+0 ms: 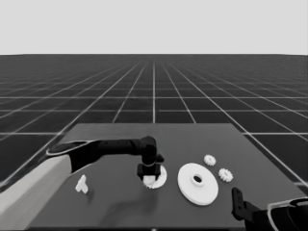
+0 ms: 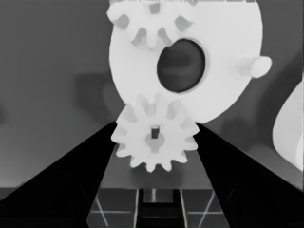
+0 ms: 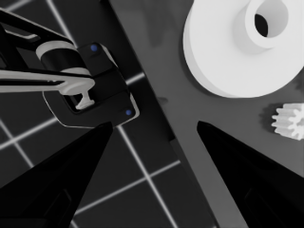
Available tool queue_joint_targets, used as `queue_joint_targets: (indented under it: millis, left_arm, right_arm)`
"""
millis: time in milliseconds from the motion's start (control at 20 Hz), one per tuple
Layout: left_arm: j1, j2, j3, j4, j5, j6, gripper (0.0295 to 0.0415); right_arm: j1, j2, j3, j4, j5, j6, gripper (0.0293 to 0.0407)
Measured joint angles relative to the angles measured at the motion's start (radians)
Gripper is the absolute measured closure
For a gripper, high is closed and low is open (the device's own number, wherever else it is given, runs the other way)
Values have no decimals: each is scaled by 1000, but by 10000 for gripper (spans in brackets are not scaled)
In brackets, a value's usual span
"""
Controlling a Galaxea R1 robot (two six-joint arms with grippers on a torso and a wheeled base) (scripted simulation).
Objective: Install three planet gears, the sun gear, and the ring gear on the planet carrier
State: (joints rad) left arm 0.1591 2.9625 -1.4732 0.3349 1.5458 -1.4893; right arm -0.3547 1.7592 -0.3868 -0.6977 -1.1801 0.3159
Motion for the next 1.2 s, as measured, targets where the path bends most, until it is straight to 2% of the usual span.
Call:
queue_joint_targets:
  millis: [250, 350, 400, 500, 750, 800, 850, 900, 1000, 1200]
  left_arm:
    - [22, 6, -26, 23, -10, 18, 398]
    - [23, 6, -27, 24, -11, 19, 339]
    - [23, 6, -28, 24, -11, 19, 330]
    - [23, 6, -28, 24, -11, 19, 326]
    - [24, 6, -28, 24, -11, 19, 326]
    - [-93, -22, 94, -121, 38, -66, 326]
    - [-216, -26, 131, -226, 40, -97, 326]
    - [-290, -24, 131, -292, 34, -100, 326]
    - [-356, -20, 118, -352, 27, -90, 326]
    - [-382, -18, 107, -380, 25, -81, 326]
  right_arm:
    - [0, 0, 0, 0, 0, 0, 315]
    - [0, 0, 0, 0, 0, 0, 315]
    - [0, 0, 0, 0, 0, 0, 315]
    - [0, 0, 0, 0, 0, 0, 315]
    - [0, 0, 0, 0, 0, 0, 315]
    - [0, 0, 0, 0, 0, 0, 315]
    - [0, 0, 0, 0, 0, 0, 315]
    - [0, 0, 0, 0, 0, 0, 315]
    - [0, 0, 0, 0, 0, 0, 315]
    - [0, 0, 0, 0, 0, 0, 315]
